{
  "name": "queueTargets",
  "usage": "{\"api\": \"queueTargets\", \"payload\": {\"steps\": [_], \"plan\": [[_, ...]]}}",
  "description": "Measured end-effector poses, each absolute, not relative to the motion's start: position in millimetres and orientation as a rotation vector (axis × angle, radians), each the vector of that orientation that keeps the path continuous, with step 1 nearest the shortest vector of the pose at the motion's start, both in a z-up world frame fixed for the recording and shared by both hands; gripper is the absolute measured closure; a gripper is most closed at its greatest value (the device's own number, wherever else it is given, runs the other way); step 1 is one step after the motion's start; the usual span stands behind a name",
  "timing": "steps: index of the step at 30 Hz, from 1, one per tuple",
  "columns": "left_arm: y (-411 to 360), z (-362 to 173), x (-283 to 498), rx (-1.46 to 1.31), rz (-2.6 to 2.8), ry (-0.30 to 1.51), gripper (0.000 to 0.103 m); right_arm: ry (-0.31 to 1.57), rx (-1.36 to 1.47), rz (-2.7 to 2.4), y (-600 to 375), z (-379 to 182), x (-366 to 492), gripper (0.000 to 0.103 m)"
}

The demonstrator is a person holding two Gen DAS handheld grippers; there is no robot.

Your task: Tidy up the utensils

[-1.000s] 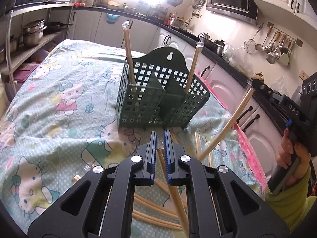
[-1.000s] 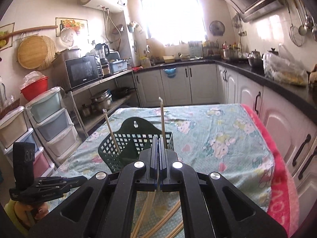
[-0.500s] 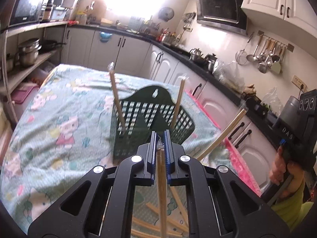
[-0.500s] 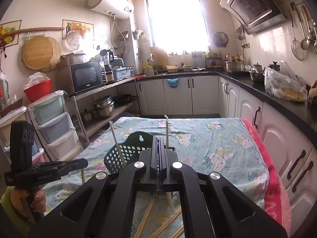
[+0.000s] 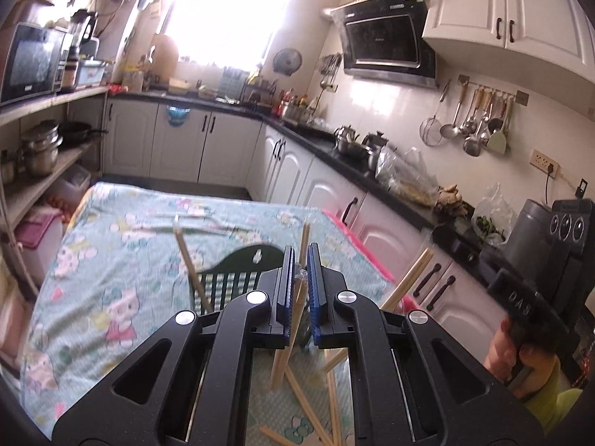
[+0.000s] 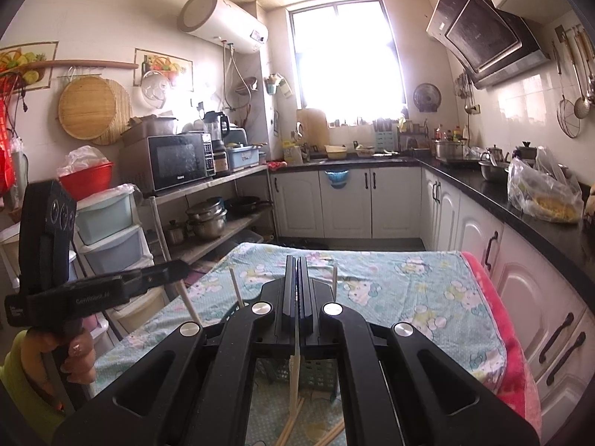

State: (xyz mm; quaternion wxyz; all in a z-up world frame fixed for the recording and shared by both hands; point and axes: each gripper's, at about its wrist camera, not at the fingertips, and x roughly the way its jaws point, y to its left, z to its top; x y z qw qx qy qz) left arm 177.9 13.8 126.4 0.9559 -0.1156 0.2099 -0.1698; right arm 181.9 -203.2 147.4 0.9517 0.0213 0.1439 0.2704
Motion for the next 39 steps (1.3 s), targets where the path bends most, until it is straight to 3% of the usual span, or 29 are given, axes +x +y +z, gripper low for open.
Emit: {"api": "queueTargets", "payload": {"steps": [25, 39], "plan": [[-17.2, 212.6, 194.0, -0.138, -0.337, 0.219, 0.099, 0.175, 0.038, 0.551, -199.9, 196.1, 195.1, 0.102], [-24.0, 203.8, 234.0, -0.122, -0.266, 0.227, 0.099, 0.142, 0.046, 0.530, -188.8, 224.9, 226.7, 0.102]]}}
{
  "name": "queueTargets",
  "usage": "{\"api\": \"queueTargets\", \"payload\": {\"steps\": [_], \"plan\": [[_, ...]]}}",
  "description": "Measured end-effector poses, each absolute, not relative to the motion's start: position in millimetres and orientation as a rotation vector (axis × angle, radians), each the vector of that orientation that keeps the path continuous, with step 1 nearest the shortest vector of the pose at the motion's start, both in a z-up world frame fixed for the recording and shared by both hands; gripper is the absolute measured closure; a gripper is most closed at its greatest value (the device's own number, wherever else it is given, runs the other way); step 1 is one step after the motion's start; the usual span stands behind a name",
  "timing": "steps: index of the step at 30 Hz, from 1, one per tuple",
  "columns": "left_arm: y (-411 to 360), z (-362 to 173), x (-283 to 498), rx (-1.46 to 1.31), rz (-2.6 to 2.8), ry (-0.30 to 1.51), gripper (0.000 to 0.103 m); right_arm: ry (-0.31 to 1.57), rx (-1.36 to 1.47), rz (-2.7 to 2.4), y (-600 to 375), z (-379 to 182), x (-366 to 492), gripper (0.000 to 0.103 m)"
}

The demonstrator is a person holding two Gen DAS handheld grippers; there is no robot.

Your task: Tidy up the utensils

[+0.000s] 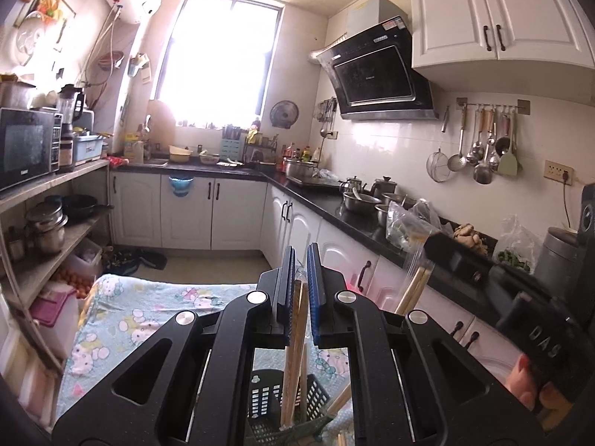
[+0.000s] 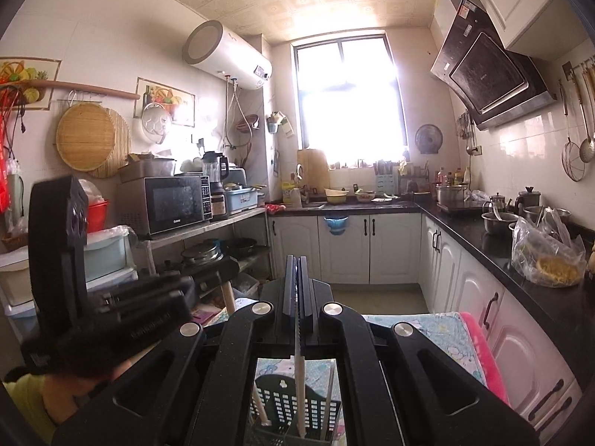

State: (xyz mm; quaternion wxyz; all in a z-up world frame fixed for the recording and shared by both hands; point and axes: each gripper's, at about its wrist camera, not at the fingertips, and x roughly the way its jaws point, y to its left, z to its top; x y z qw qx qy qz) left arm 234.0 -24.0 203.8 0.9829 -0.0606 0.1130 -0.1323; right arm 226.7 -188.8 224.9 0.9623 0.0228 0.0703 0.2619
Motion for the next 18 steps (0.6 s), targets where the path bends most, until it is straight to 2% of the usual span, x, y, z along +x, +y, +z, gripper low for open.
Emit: {"api": "queueTargets", "payload": {"steps": [18], "plan": [[-15.4, 142.5, 265.4, -0.169, -0.240, 0.320, 0.099, 0.210, 0.070, 0.519, -175.3, 189.5, 262.5, 0.102]]}}
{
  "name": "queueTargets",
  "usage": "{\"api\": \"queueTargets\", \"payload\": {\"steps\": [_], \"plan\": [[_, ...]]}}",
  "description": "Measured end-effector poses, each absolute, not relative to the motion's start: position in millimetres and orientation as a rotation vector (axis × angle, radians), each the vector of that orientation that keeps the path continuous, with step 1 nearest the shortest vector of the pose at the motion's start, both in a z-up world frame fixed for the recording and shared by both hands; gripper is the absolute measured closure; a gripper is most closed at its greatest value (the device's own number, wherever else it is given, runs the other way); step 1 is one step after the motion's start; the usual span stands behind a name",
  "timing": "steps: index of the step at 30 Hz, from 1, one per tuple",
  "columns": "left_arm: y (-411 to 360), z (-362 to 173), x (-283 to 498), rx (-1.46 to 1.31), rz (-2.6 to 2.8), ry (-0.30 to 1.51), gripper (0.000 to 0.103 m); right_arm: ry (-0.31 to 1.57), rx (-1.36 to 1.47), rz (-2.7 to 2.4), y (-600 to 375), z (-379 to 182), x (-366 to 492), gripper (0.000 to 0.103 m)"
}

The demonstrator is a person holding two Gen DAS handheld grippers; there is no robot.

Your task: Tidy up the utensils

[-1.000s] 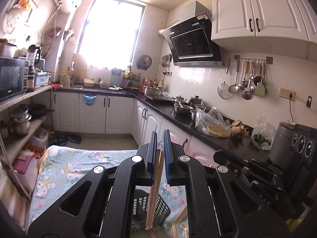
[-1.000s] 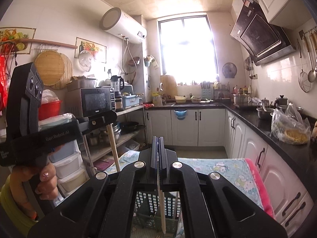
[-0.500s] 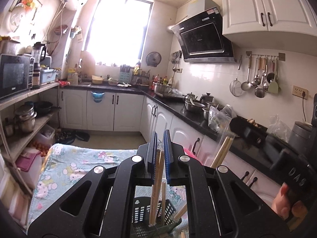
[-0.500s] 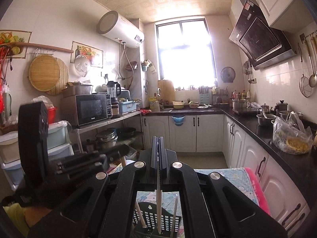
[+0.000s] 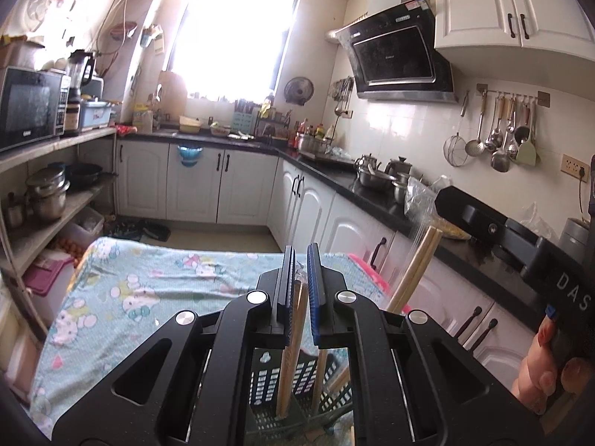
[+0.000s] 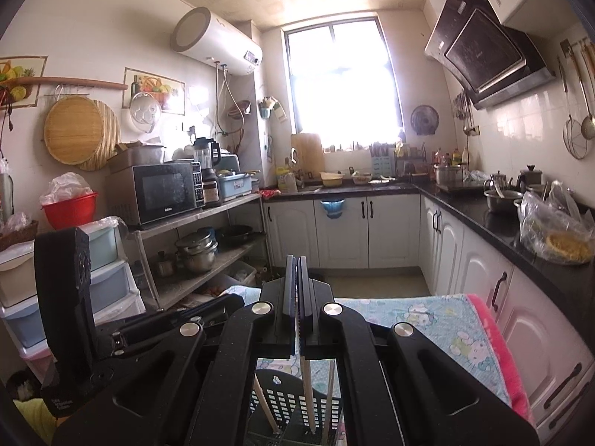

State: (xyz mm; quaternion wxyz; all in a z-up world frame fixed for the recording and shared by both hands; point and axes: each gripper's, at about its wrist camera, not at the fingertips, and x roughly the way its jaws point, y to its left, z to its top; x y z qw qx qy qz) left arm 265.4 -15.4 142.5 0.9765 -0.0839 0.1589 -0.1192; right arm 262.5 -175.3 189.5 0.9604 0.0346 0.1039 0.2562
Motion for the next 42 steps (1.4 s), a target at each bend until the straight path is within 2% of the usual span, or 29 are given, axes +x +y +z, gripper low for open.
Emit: {"api": "queueTargets", "payload": {"steps": [23, 26, 28, 31, 38, 42], "plan": [[-6.8, 99.5, 265.5, -0.177, -0.209, 0.398, 0.099, 0.310, 0.096, 0.495, -168.0, 137.5, 278.1, 0.101], [-4.1, 97.7, 263.6, -0.187, -0.208, 0.405, 0.098, 0.322, 0.097, 0.488, -169.8, 132.6, 277.3, 0.097], [-2.4, 97.2, 262.1, -0.193, -0.205, 0.408, 0.092, 0.325, 0.101, 0.479, -172.6, 130.8, 276.7, 0.087], [0.0, 96.3, 258.8, -0.195, -0.198, 0.412, 0.079, 0.335, 0.106, 0.471, -176.0, 128.7, 275.2, 0.087], [4.3, 96.4, 247.4, -0.208, -0.194, 0.408, 0.062, 0.340, 0.113, 0.456, -182.9, 124.8, 271.3, 0.079], [5.1, 98.8, 241.0, -0.219, -0.195, 0.403, 0.048, 0.343, 0.107, 0.450, -185.1, 123.2, 268.8, 0.075]]}}
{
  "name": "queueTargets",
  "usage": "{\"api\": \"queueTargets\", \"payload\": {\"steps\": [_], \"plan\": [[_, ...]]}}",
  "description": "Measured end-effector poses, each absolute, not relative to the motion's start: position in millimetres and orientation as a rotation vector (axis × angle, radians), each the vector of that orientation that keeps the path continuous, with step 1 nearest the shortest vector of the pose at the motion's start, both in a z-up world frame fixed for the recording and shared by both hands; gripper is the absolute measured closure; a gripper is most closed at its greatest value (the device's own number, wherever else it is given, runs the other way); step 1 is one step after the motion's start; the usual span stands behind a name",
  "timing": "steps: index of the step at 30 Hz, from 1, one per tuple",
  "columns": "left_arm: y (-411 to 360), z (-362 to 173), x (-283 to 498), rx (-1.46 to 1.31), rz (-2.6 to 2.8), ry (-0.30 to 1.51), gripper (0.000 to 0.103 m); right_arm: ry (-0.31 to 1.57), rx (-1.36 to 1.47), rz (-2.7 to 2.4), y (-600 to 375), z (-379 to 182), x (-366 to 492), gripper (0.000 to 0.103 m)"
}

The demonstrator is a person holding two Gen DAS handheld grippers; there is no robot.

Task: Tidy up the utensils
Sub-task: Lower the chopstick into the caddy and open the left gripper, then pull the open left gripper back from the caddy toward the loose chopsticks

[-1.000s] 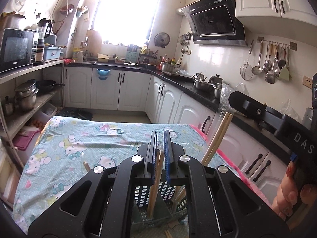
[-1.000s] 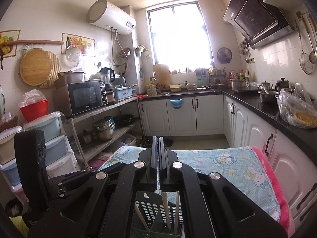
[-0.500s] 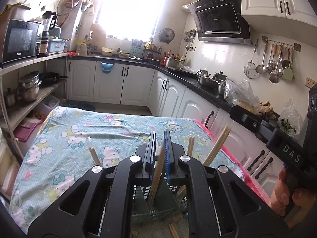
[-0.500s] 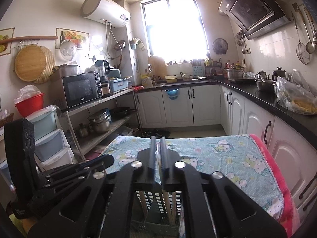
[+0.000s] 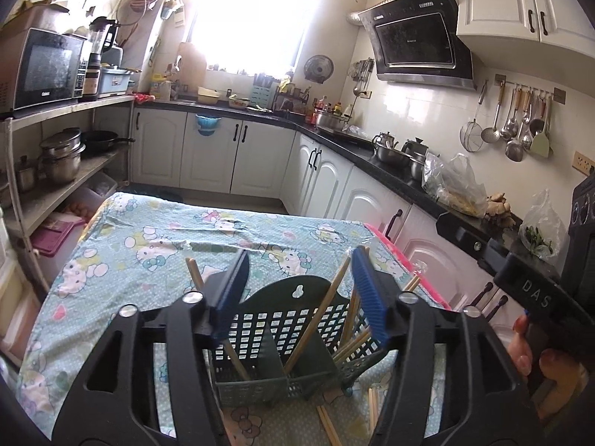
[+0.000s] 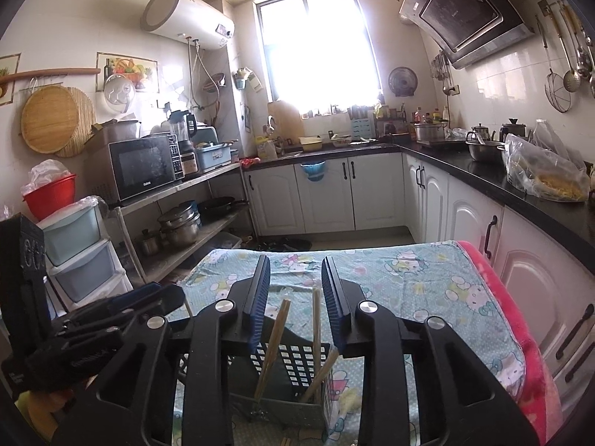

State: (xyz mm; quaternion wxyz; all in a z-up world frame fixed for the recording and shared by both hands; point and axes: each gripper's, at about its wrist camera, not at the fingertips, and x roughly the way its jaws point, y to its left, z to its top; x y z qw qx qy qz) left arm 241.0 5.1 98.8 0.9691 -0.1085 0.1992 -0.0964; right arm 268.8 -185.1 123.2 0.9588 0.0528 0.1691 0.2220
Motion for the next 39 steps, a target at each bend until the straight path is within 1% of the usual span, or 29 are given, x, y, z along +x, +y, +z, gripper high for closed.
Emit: {"api": "queueTargets", "payload": {"steps": [5, 7, 9, 12, 16, 22, 39], "plan": [[6.1, 99.3, 235.8, -0.219, -0.189, 0.401, 0.035, 0.346, 0.103, 0.447, -187.9, 121.3, 264.7, 0.072], [6.2, 99.0, 233.7, -0.222, -0.189, 0.402, 0.023, 0.345, 0.098, 0.447, -189.4, 121.0, 262.1, 0.069], [7.1, 98.3, 231.4, -0.222, -0.184, 0.402, 0.017, 0.345, 0.090, 0.447, -189.7, 120.4, 259.2, 0.066], [7.7, 95.5, 227.6, -0.219, -0.178, 0.409, 0.011, 0.346, 0.076, 0.450, -189.8, 118.5, 254.4, 0.060], [9.9, 90.1, 221.1, -0.227, -0.181, 0.426, 0.011, 0.354, 0.072, 0.452, -191.9, 114.7, 246.9, 0.056], [14.8, 85.7, 210.6, -0.242, -0.174, 0.434, 0.011, 0.361, 0.058, 0.463, -192.1, 110.2, 235.3, 0.054], [22.0, 70.1, 185.3, -0.268, -0.161, 0.452, 0.011, 0.426, 0.039, 0.456, -201.8, 83.8, 205.7, 0.052]]}}
